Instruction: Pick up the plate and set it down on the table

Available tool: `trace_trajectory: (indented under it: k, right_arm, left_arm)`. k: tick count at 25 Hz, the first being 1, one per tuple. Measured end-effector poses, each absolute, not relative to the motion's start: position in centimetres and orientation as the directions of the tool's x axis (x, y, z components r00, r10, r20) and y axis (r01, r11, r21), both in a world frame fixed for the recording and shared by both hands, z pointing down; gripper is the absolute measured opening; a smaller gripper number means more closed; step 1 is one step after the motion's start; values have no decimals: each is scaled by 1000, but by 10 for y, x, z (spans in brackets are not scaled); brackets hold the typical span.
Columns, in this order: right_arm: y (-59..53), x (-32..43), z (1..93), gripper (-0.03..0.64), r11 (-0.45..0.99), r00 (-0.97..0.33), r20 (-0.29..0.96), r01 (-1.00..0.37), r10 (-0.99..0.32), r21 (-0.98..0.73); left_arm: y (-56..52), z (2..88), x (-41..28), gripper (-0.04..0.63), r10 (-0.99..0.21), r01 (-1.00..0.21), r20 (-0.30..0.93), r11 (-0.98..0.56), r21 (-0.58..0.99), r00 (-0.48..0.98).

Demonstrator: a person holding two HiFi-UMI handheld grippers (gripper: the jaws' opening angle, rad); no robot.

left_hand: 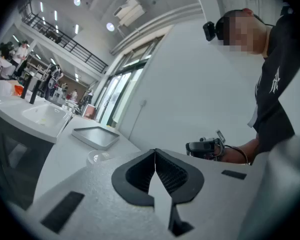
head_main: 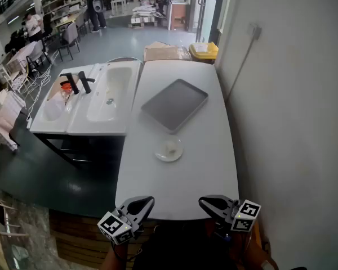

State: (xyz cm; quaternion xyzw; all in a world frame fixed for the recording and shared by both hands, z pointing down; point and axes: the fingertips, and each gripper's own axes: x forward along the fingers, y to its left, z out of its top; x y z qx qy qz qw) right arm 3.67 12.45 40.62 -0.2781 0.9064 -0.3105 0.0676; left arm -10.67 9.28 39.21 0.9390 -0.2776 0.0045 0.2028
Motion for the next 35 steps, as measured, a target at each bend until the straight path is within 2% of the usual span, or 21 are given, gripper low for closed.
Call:
trace_trajectory:
  k: [4,9,15,21,22,23,24,28,31,35]
  right_arm:
    - [90,44,406,2,704,-853,44,-457,-520,-544]
    - [93,46,406,3,690,-844,72,-481,-532,-540]
    - [99,44,414,5,622,-806,92,-517,-584,-587]
    - [66,39,406,11,592,-783,31,-495,-621,-636]
    - [60,38,406,85,587,-780,37,-500,-625,-637]
    - [53,37,407,196,585,-780,49,-507,-624,-633]
    - [46,37,409,218,589,-784,65,-515,-617,-623]
    - [16,38,416,216,643,-821,138,-528,-554,-556]
    - [-21,47,429,216,649,-829,164,-527,-535,-549]
    - [-91,61,482,216,595,-830,265,-542,-491,-593]
  left_arm:
    - [76,419,-114,6,-540,-531,86,-768,357,838]
    - [84,419,-115,6,-520,-506,79,-769,390,851]
    - [88,447,-137,6,-511,-532,174,-735,420,842]
    - [62,468,-168,6,-501,-538,213,-705,461,839]
    - [56,472,-171,6,-502,-542,220,-699,467,837]
    - [50,476,-173,6,-503,-545,226,-691,475,835]
    - [44,479,-174,8,-503,-547,230,-683,484,833]
    - [15,487,-168,17,-511,-572,271,-647,504,816]
    - [-10,494,-157,120,-492,-601,345,-634,486,799]
    - [-65,525,-140,123,-467,-655,461,-568,498,755]
